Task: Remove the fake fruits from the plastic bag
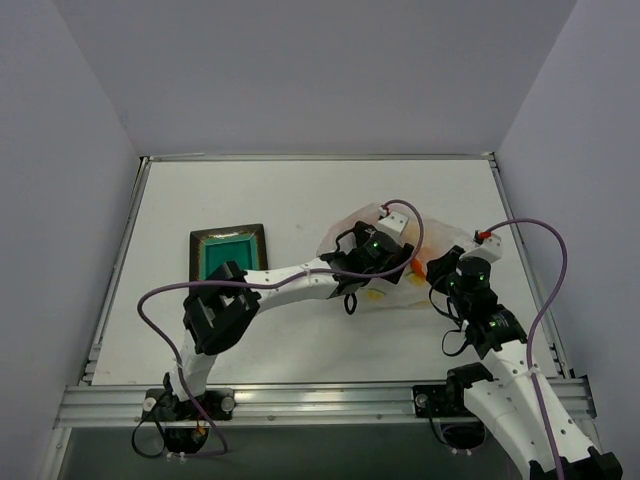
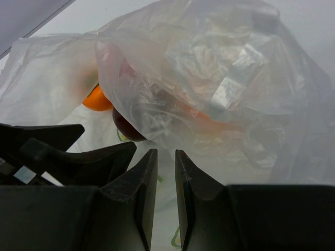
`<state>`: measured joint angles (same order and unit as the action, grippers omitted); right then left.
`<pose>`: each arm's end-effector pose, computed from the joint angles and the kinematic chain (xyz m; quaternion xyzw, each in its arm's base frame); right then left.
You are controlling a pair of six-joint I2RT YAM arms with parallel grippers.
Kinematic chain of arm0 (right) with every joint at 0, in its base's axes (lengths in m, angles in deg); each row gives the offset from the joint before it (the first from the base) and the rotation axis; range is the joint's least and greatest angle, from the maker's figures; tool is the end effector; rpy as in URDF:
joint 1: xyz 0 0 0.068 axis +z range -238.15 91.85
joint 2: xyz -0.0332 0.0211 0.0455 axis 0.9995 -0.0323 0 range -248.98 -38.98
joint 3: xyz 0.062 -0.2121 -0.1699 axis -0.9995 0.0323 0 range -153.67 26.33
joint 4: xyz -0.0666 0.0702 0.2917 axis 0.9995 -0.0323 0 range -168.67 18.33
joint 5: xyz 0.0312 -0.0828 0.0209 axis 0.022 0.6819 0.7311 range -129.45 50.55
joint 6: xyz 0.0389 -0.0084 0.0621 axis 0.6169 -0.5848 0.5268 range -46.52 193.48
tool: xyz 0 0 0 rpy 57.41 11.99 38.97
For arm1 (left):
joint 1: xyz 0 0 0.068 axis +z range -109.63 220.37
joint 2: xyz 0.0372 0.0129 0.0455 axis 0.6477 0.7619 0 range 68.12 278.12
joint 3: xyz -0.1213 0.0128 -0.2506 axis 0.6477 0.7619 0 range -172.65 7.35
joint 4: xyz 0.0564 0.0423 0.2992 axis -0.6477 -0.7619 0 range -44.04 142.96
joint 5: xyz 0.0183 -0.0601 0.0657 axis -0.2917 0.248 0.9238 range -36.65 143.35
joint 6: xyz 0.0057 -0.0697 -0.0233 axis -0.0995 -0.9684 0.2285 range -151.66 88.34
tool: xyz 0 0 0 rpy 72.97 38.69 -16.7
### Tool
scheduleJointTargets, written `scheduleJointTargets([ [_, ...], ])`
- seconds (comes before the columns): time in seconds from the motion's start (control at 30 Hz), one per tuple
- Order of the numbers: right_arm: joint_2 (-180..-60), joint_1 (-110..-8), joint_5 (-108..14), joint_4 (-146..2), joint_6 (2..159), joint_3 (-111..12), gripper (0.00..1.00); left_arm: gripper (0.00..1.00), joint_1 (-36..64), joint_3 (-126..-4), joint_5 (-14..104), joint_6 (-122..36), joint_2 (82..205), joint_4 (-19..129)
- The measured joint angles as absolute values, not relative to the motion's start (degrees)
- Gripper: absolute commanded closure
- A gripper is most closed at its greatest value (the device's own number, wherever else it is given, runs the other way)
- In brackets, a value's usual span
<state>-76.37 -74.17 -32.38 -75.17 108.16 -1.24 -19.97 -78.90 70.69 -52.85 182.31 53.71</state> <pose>0.2312 0.0498 0.2555 0.1783 0.7632 0.2111 0.5841 0.2813 -0.4569 0.2146 0.2086 0.8213 -0.2389 0.4742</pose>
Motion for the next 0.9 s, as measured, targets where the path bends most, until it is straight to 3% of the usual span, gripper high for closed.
scheduleJointTargets([
  [0.53,-77.9,-74.17,-33.93,-75.06,107.72,-1.24,0.84,0.06,-18.04,-88.81,62.34,-43.85,193.26,54.57],
  [0.6,-77.9,-74.17,-33.93,-75.06,107.72,-1.24,0.84,0.02,-17.83,-89.85,62.36,-43.02,194.37,54.7],
  [0.77,-77.9,-74.17,-33.93,-75.02,107.72,-1.24,0.84,0.41,-17.13,-89.57,62.63,-42.16,195.75,55.66],
  [0.9,-77.83,-74.17,-33.95,-74.93,107.74,-1.24,0.84,0.58,-16.97,-87.38,63.24,-41.62,195.36,58.65],
])
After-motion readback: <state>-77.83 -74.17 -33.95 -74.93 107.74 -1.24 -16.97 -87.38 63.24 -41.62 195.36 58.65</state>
